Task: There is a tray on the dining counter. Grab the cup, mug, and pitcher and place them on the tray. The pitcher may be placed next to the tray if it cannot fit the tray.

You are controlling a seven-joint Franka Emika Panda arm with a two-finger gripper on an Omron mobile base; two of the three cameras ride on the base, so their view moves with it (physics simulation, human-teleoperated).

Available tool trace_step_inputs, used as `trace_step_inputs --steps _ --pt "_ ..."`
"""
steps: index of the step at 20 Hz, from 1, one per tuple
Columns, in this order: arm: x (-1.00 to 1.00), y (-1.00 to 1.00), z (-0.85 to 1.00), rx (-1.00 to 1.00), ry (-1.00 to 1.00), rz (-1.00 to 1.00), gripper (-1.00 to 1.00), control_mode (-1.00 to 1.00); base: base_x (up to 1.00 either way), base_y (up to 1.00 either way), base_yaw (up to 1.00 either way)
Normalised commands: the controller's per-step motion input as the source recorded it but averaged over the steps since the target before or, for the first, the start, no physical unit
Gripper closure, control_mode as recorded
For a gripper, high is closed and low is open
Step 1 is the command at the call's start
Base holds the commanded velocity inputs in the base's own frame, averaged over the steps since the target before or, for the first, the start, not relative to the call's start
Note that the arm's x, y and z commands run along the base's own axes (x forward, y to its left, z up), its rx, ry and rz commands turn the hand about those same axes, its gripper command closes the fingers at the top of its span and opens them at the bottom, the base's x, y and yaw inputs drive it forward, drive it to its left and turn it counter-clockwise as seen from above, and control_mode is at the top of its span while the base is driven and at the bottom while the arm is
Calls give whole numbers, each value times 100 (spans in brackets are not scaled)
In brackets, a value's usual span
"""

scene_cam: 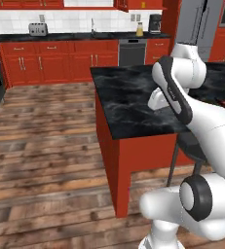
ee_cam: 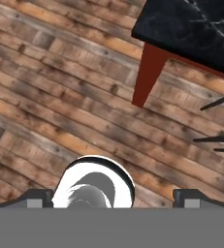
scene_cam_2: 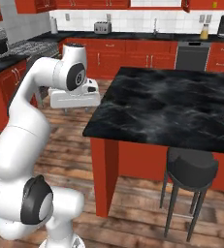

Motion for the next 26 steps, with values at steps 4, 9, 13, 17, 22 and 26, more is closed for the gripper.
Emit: trace_step_inputs --steps 4,9,13,17,22,26 --pt "0 0 0 0 0 0 -100 100 4 100 -1" --pt "0 0 0 0 0 0 -100 100 30 100 -2" --pt "0 0 0 0 0 0 -100 100 64 100 -3" --pt "0 0 0 0 0 0 -100 100 98 98 -8" --pt "0 0 0 0 0 0 -100 100 100 86 -12" --pt "0 0 0 0 0 0 -100 100 100 70 -14"
